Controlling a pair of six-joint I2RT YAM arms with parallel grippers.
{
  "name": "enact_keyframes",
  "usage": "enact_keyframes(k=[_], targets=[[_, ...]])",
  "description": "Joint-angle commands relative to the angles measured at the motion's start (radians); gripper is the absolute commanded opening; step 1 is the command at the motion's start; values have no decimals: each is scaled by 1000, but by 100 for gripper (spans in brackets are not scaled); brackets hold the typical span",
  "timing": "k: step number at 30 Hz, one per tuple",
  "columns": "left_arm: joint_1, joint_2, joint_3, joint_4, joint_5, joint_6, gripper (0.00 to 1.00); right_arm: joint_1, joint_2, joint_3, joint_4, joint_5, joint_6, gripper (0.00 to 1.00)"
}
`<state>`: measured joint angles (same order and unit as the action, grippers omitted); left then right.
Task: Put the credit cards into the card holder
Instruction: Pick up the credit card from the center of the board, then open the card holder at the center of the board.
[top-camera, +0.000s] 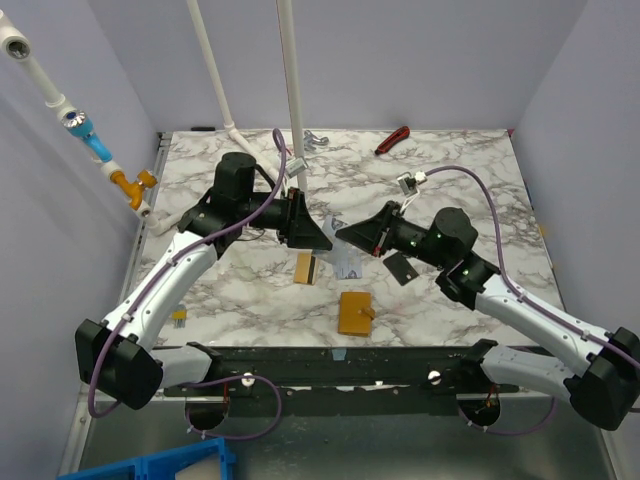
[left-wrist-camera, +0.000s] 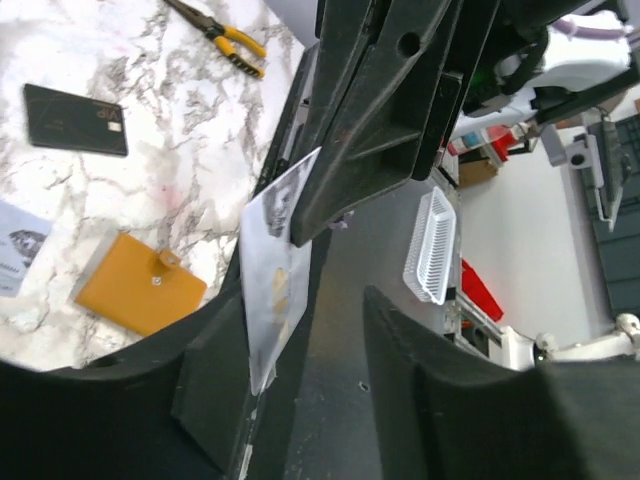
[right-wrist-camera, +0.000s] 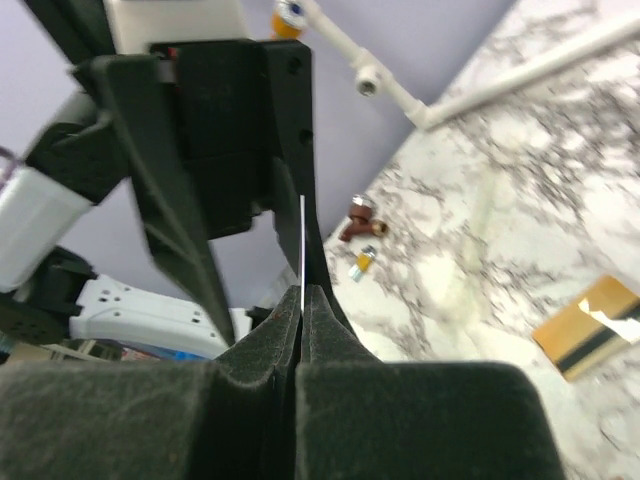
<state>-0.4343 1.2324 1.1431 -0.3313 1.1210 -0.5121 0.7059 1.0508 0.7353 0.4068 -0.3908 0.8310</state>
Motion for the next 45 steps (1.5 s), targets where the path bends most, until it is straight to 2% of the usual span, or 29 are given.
enact_keyframes(k=[1, 6, 11, 12, 13, 20, 24, 31, 36, 45], targets=[[-4, 13, 36, -124, -96, 115, 53, -4, 23, 39, -269, 75, -87, 1], [-4, 12, -14, -189, -179, 194, 68, -11, 48, 22, -497, 124, -117, 1], [-23, 22, -65, -274, -266, 313, 81, -13, 90, -58, -638, 160, -101, 1], [-35, 28, -71, -290, -279, 348, 87, -13, 95, -77, -654, 164, -95, 1], [-60, 36, -71, -313, -305, 375, 88, -13, 97, -92, -667, 167, -91, 1], [-204, 62, -97, -305, -431, 469, 86, -13, 46, -145, -734, 199, -81, 1], [-249, 90, -93, -300, -490, 498, 84, -13, 25, -153, -772, 213, -77, 1], [-266, 126, -81, -302, -520, 507, 81, -13, -11, -142, -872, 262, -78, 1], [-274, 121, -71, -308, -538, 508, 80, -13, 19, -115, -950, 293, -87, 1], [-311, 127, -73, -299, -599, 532, 78, -13, 40, -98, -977, 279, -70, 1]])
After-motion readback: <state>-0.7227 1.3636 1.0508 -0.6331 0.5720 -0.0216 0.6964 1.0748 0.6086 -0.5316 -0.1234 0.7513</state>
